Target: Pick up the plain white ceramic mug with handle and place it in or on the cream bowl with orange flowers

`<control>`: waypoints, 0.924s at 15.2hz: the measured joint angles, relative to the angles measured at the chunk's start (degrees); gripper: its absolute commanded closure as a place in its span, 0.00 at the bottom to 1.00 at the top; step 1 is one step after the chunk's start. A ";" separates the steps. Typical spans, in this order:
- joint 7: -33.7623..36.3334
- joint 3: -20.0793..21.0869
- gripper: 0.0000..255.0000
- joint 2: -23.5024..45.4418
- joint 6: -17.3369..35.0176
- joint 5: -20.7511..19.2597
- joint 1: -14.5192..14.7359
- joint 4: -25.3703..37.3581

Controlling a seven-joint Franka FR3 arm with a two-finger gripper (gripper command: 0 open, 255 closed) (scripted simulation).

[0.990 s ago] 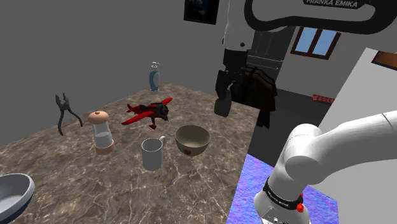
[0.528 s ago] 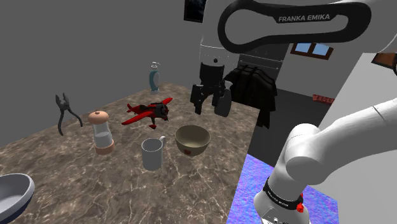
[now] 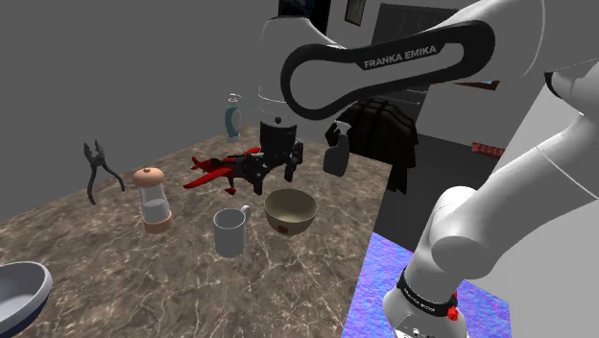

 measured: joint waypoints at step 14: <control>18.95 9.65 0.00 25.59 15.26 -11.33 -0.59 11.55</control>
